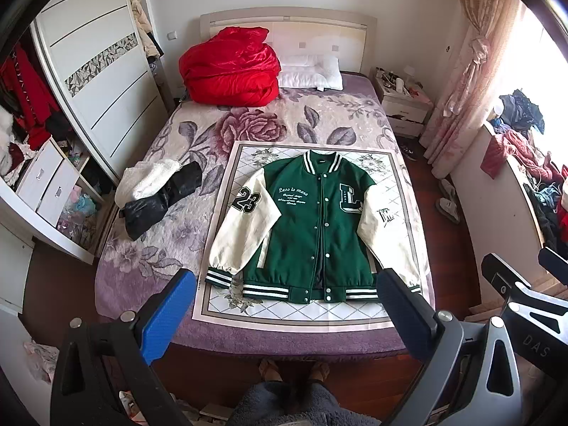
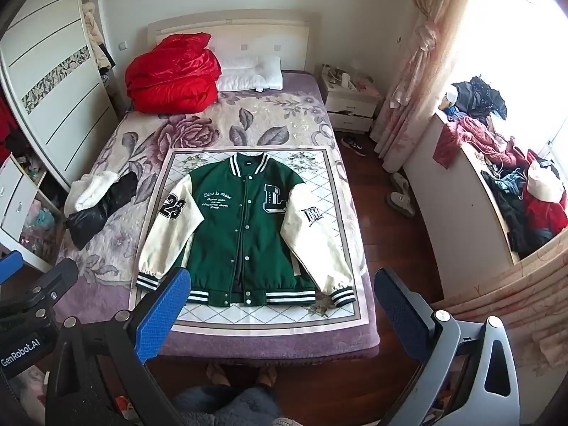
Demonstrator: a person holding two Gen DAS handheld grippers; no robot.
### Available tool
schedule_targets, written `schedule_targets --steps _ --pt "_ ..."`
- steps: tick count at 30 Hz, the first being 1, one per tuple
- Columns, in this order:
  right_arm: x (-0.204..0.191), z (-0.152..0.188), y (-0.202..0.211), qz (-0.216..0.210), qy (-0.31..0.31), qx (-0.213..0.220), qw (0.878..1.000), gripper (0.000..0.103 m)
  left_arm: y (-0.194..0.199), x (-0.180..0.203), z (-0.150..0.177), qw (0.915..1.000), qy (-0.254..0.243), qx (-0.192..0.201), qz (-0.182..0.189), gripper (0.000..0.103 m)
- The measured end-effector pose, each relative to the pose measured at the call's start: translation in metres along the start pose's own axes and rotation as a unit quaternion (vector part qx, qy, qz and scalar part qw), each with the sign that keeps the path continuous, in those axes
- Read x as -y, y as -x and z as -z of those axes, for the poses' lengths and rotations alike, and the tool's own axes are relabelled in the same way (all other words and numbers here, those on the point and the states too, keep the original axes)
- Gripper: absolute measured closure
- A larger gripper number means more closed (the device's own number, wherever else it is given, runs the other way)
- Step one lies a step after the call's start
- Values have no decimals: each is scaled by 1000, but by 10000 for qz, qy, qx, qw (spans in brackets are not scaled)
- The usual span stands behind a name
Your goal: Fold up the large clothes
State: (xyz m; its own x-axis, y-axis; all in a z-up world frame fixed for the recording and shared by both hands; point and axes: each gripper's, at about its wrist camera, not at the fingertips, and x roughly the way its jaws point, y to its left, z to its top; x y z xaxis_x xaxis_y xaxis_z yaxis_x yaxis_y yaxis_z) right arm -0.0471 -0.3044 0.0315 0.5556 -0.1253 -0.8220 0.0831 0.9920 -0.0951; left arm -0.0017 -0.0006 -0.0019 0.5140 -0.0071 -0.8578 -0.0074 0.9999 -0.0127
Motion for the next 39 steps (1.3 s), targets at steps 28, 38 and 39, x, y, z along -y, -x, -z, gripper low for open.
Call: schedule_targets --steps 28,38,39 --pt "2 -11 17 -60 -59 107 9999 0 21 15 -11 9999 28 109 42 0" --pt "2 -14 23 -60 -39 140 9999 0 21 16 -11 9999 38 115 50 0" --pt "2 -14 23 -69 -38 140 9999 0 21 15 -11 9999 32 115 52 0"
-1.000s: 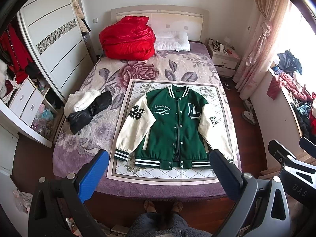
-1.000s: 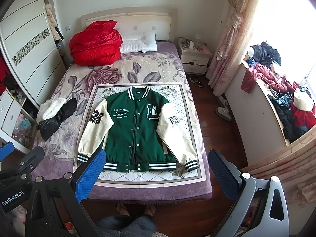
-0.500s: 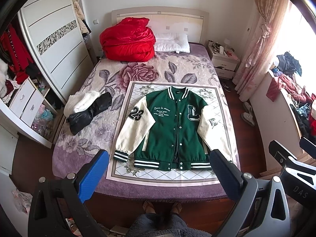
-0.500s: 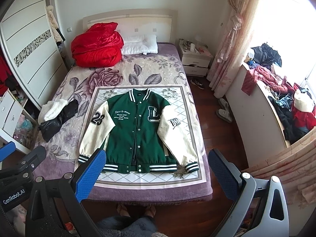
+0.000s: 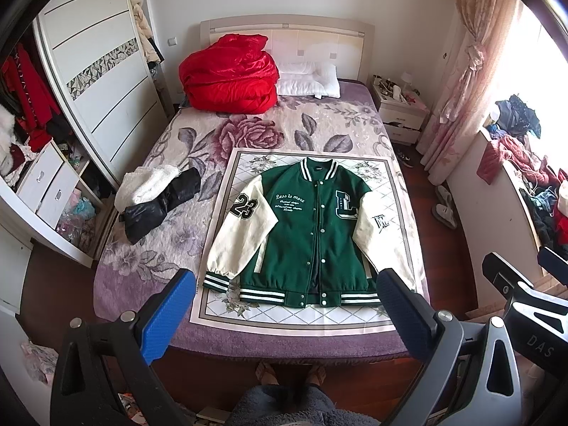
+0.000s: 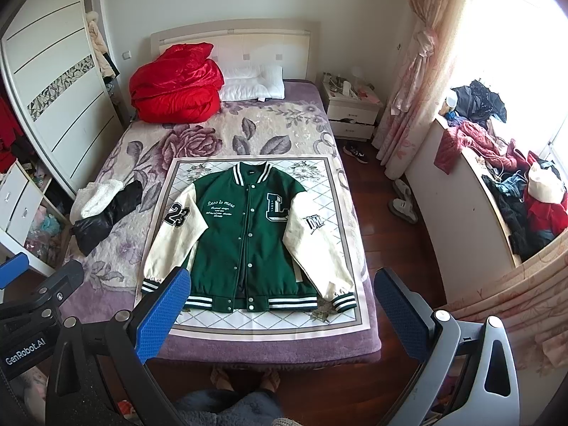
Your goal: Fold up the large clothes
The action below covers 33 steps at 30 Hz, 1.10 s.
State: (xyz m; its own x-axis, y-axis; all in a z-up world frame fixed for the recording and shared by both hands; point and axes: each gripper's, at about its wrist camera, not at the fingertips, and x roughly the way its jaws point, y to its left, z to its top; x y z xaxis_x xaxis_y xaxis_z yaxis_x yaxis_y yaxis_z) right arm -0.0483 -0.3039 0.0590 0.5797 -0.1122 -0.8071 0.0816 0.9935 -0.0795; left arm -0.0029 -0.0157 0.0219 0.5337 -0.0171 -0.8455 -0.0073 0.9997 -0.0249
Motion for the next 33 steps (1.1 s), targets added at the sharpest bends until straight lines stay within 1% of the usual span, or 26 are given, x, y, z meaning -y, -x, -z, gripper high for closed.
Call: schedule_targets --steps 21,33 --pt "0 2 5 9 1 37 10000 0 2 -1 -1 10000 17 41 13 0" --pt "-1 1 13 -7 8 27 10000 0 2 -1 4 10000 20 60 14 0"
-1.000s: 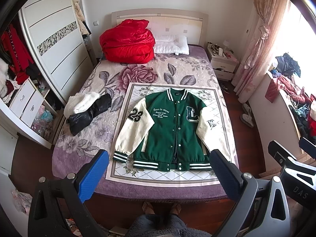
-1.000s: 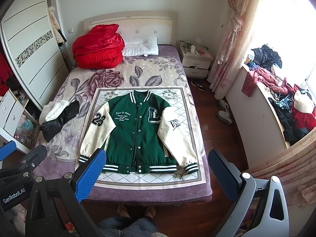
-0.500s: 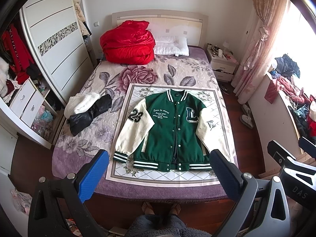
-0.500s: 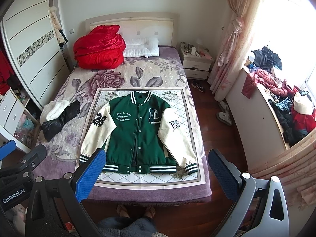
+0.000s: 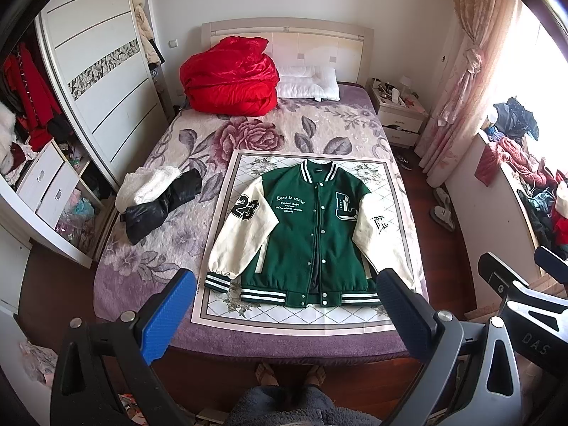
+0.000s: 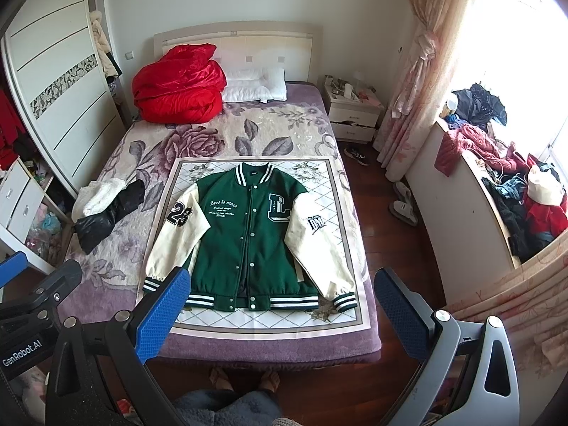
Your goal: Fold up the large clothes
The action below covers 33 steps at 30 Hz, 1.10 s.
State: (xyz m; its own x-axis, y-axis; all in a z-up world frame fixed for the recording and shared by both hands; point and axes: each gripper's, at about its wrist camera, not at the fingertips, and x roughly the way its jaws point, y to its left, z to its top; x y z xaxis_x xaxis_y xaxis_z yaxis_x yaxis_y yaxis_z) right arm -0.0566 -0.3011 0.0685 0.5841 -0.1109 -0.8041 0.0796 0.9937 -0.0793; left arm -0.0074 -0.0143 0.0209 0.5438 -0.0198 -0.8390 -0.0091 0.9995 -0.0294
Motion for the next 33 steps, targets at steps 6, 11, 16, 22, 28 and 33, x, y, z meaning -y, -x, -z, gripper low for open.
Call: schedule_targets --steps 6,11,16,22,28,33 --pt "-5 -1 -5 40 -21 -6 10000 0 2 -1 -5 10000 24 -11 18 0" --pt "-2 -2 -45 58 -402 -45 9992 0 -31 -13 -23 9991 64 314 -280 0" --pt "26 5 -124 230 -1056 -250 9938 1 -109 -32 -29 9976 62 354 -585 0" --pt "97 38 -258 560 -1815 -1189 9746 46 -224 -30 -23 9944 98 -279 -1010 0" --pt "221 127 -426 333 -3423 -2270 9111 26 -340 -1 -4 9853 149 -1054 -1339 0" --pt "286 222 -555 226 -4264 -2894 8567 26 -427 33 15 9762 190 -1560 -1492 0"
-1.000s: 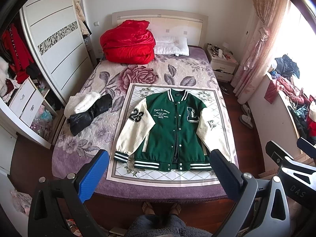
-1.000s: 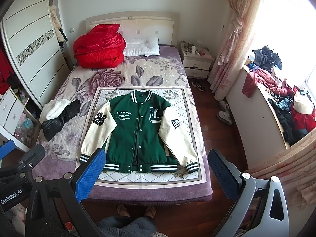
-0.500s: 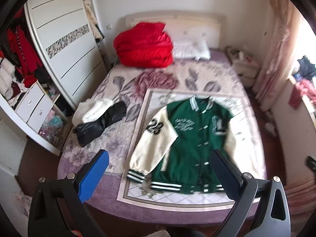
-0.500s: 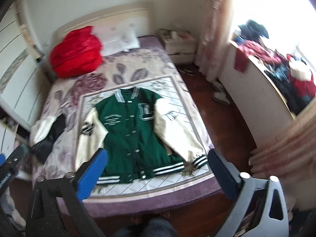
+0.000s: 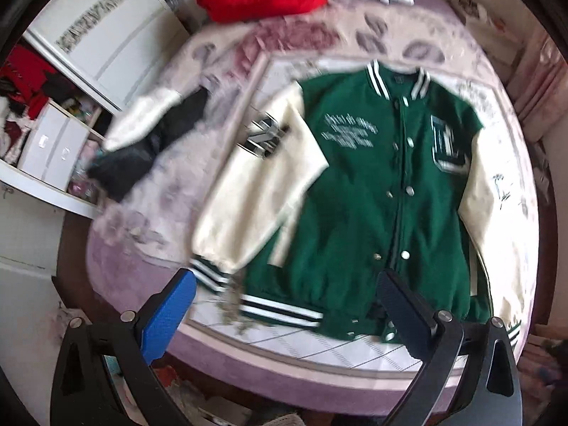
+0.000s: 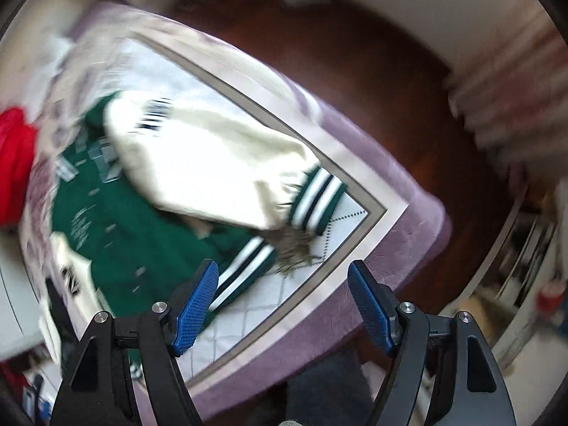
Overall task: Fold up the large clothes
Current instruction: 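Grasp the striped cuff of a cream sleeve with the right gripper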
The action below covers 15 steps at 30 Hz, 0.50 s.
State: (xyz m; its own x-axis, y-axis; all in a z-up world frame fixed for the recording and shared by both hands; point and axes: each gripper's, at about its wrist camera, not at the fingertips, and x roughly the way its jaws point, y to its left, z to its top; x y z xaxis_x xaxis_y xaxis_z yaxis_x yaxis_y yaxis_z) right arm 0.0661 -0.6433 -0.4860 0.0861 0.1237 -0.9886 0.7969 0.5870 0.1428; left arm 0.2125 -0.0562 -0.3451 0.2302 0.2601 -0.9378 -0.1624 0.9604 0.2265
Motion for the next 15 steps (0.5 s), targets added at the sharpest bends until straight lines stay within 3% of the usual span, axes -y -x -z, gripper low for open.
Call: schedule_targets --steps 4,6,7,8,10,12,15 --pt "32 -25 -103 -150 -731 -422 9963 26 -60 63 0 9993 -340 -132 -114 0" --pt "43 -33 -145 -607 -1198 -678 9886 26 -88 92 1 9984 -527 -191 -106 0" --pt "45 -35 -156 -853 -1349 -657 9850 36 -102 108 2 9976 -648 -243 -84 0" --pt "44 -36 -164 -1147 -1401 -509 9822 50 -112 120 2 9969 -740 -272 -63 0" --pt "33 -36 -159 -1079 -1079 -199 9881 85 -130 142 4 9946 -1003 -268 0 0" --pt "27 -34 -137 -803 -831 330 9927 89 -141 160 8 9924 -1213 -207 48 0" --pt "35 -36 -100 -390 -812 1175 9890 90 -156 184 15 9883 -1501 -195 204 0"
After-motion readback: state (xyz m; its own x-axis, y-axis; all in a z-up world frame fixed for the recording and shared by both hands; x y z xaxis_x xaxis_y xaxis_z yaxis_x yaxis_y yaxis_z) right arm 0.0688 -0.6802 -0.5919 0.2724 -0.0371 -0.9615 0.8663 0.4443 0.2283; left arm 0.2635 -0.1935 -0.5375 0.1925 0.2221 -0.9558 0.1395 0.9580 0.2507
